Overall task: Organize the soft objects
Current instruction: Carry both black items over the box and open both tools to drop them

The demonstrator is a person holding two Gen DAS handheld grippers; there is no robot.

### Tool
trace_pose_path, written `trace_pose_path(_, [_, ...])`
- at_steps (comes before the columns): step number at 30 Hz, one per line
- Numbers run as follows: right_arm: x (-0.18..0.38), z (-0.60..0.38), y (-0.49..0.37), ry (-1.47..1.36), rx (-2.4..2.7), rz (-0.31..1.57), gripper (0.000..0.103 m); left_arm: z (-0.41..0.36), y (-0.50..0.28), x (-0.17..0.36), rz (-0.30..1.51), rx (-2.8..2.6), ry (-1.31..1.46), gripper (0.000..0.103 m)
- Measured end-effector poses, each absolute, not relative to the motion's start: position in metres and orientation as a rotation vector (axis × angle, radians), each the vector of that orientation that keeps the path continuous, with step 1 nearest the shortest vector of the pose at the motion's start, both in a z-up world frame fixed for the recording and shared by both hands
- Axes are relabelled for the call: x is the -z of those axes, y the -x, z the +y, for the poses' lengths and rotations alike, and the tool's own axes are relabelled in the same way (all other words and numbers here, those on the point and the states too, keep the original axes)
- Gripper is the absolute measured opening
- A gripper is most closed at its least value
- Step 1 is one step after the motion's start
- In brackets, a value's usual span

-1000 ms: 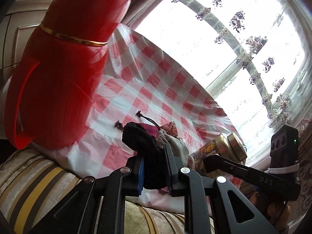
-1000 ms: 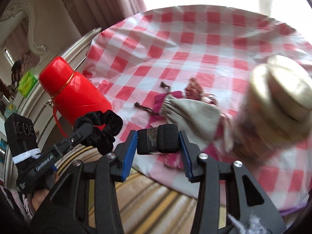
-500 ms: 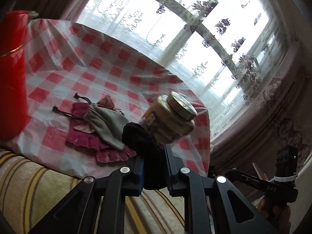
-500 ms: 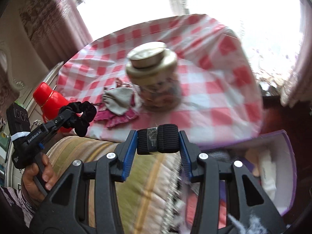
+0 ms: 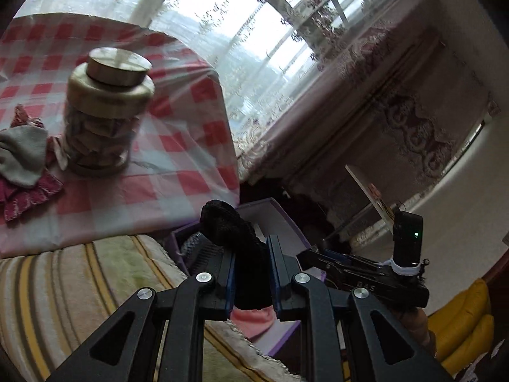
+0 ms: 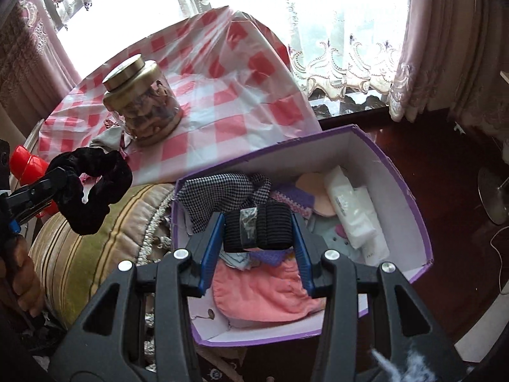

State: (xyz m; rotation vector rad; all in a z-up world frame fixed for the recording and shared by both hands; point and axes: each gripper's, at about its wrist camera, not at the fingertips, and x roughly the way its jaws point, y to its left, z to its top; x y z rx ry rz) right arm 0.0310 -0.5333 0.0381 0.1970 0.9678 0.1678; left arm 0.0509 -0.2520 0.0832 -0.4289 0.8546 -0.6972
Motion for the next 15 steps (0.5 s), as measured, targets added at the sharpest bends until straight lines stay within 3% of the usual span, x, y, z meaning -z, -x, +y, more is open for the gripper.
trace_pose_path(15, [-0.004, -0.580, -0.017, -0.288, -0.124, 0.986, 0.047, -0.336, -0.056, -0.052, 1.122, 0.876, 0.374, 0.018])
